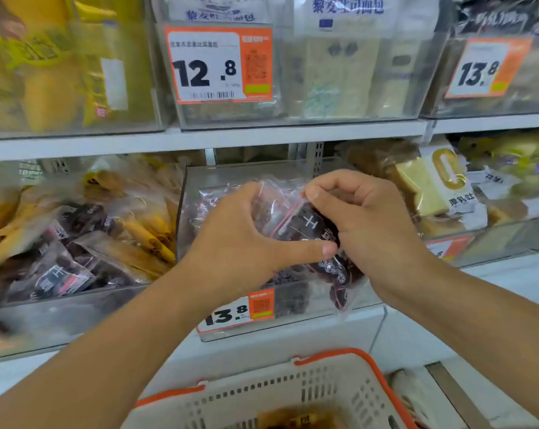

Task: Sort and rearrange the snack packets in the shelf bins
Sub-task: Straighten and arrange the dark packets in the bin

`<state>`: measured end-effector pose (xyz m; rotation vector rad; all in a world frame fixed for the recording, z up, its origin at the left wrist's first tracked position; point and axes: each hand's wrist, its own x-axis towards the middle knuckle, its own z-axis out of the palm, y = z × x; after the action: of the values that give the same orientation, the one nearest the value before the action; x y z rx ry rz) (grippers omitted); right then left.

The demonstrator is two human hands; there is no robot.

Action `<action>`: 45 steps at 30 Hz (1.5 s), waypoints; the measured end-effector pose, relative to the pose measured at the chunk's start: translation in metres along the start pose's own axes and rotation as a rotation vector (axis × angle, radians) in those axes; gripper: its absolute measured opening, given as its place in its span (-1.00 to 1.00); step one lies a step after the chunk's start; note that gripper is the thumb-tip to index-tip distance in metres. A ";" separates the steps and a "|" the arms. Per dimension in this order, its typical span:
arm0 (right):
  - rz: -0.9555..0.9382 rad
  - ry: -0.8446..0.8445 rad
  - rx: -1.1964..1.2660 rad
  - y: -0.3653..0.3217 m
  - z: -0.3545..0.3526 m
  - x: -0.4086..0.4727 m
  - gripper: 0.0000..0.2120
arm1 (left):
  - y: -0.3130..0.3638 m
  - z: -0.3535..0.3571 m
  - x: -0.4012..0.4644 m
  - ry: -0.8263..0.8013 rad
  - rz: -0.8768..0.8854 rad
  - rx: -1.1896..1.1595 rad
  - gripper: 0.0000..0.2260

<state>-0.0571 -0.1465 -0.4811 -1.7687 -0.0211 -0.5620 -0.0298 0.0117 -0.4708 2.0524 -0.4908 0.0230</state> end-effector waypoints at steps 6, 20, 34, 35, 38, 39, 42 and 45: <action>-0.026 0.043 0.054 0.003 -0.027 -0.004 -0.89 | 0.009 0.043 0.006 -0.223 0.065 -0.107 -0.60; 0.074 -0.454 -0.059 0.059 -0.075 0.069 -0.49 | 0.029 0.035 0.103 -0.248 0.284 0.091 -0.45; 0.487 -0.592 -0.637 0.134 -0.031 0.108 -0.34 | -0.040 0.057 0.104 -0.365 -0.064 0.780 -0.13; 0.527 -0.606 -0.593 0.133 -0.031 0.108 -0.28 | -0.041 0.059 0.106 -0.377 -0.085 0.807 -0.14; 0.586 -0.605 -0.418 0.133 -0.031 0.109 -0.04 | -0.042 0.062 0.108 -0.389 -0.102 0.844 -0.19; 0.587 -0.597 -0.399 0.132 -0.031 0.109 -0.04 | -0.042 0.063 0.109 -0.390 -0.103 0.843 -0.20; 0.613 -0.595 -0.426 0.126 -0.031 0.109 -0.27 | -0.044 0.062 0.111 -0.378 -0.114 0.832 -0.20; 0.671 -0.684 -0.471 0.124 -0.033 0.109 -0.27 | -0.044 0.063 0.111 -0.344 -0.133 0.820 -0.19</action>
<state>0.0651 -0.2423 -0.5467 -2.1891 0.2380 0.5757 0.0759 -0.0590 -0.5158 2.9147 -0.6182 -0.2506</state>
